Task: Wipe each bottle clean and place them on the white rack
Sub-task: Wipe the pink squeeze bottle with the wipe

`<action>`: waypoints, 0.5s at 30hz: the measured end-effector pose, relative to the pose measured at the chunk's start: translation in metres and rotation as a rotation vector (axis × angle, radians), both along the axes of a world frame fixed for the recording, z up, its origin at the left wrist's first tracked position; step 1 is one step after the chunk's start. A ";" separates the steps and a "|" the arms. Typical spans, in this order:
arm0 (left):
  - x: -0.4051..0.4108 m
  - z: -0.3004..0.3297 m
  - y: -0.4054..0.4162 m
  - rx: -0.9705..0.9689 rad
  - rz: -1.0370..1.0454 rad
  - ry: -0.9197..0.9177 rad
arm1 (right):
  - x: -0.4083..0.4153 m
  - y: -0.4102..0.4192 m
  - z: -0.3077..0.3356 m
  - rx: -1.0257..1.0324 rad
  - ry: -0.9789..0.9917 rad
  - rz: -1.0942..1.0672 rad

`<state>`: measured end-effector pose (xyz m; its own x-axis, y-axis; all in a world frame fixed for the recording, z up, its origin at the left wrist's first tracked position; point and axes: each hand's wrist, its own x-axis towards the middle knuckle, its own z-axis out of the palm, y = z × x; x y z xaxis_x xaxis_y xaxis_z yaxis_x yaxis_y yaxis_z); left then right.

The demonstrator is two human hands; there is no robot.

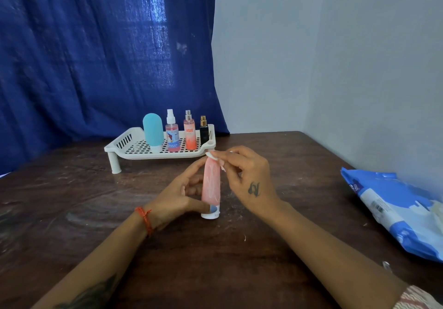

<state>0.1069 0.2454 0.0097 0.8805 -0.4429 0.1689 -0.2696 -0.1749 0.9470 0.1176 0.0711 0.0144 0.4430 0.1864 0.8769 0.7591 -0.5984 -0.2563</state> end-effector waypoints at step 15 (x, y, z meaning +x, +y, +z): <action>0.001 -0.001 0.000 -0.001 0.022 0.014 | -0.003 -0.001 0.005 -0.163 -0.053 -0.066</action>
<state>0.1084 0.2456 0.0089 0.8921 -0.4236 0.1574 -0.2528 -0.1791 0.9508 0.1145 0.0701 0.0192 0.4130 0.2997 0.8600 0.7267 -0.6777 -0.1128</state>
